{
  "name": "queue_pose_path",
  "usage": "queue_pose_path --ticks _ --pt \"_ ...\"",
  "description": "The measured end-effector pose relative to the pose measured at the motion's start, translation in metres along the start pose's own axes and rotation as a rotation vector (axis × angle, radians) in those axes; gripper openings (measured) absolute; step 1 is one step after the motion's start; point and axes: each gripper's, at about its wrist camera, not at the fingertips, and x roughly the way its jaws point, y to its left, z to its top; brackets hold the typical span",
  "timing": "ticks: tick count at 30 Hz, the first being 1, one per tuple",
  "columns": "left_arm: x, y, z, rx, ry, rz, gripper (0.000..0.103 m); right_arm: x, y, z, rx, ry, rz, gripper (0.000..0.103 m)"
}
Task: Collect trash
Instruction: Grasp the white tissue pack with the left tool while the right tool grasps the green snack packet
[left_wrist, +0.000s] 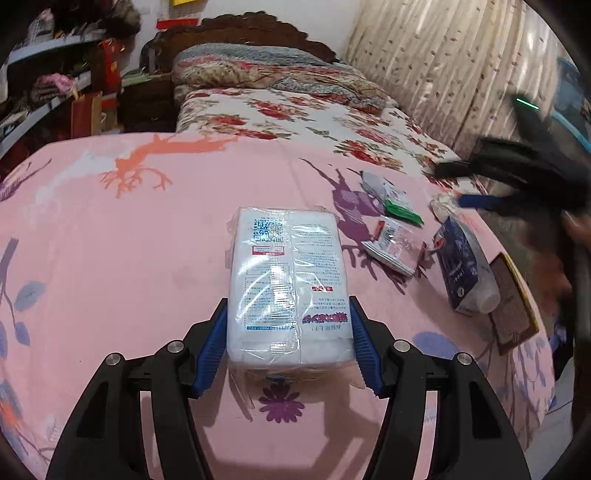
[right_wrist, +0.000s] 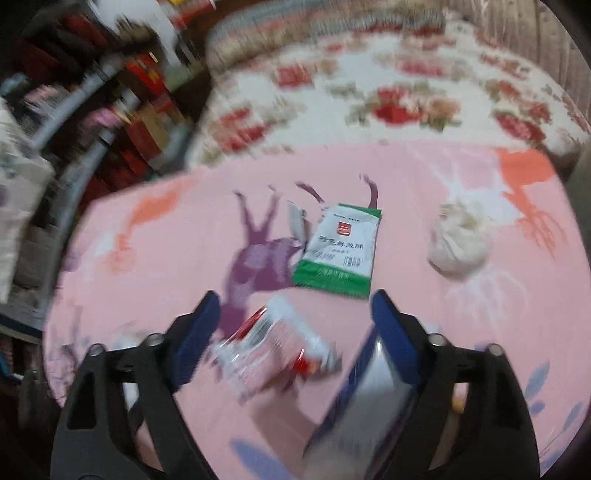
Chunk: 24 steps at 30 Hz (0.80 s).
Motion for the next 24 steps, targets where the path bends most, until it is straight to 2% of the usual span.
queue_pose_path --ticks 3,6,9,12,13,14,16,17,18,22,24 --pt "0.0 -0.01 -0.002 0.047 -0.01 0.0 0.059 0.048 0.001 0.027 -0.011 0.135 -0.124 0.091" --pt "0.001 -0.014 -0.002 0.069 -0.011 -0.019 0.06 0.073 0.002 0.037 -0.03 0.212 -0.175 0.091" --pt "0.004 -0.009 0.0 0.05 0.003 -0.052 0.06 0.086 0.004 0.039 -0.066 0.243 -0.229 0.091" --pt "0.005 -0.003 0.0 0.016 0.009 -0.082 0.06 0.092 -0.002 0.038 -0.057 0.252 -0.214 0.091" --pt "0.005 -0.001 0.001 0.006 0.009 -0.089 0.06 0.091 -0.001 0.038 -0.069 0.244 -0.211 0.086" --pt "0.006 0.0 0.002 0.001 0.009 -0.094 0.06 0.088 0.001 0.037 -0.09 0.226 -0.202 0.072" --pt "0.007 0.002 0.002 -0.01 0.013 -0.106 0.06 0.083 0.006 0.036 -0.113 0.218 -0.176 0.058" --pt "0.007 0.002 0.002 -0.012 0.014 -0.108 0.06 0.08 0.006 0.035 -0.114 0.212 -0.164 0.044" --pt "0.007 0.002 0.002 -0.013 0.013 -0.108 0.06 0.078 0.007 0.033 -0.117 0.207 -0.149 0.038" --pt "0.005 -0.001 0.002 -0.006 0.0 -0.099 0.06 0.066 0.018 0.023 -0.136 0.171 -0.102 0.029" --pt "0.004 -0.001 0.001 -0.003 -0.004 -0.096 0.06 0.057 0.027 0.016 -0.149 0.144 -0.076 0.028"
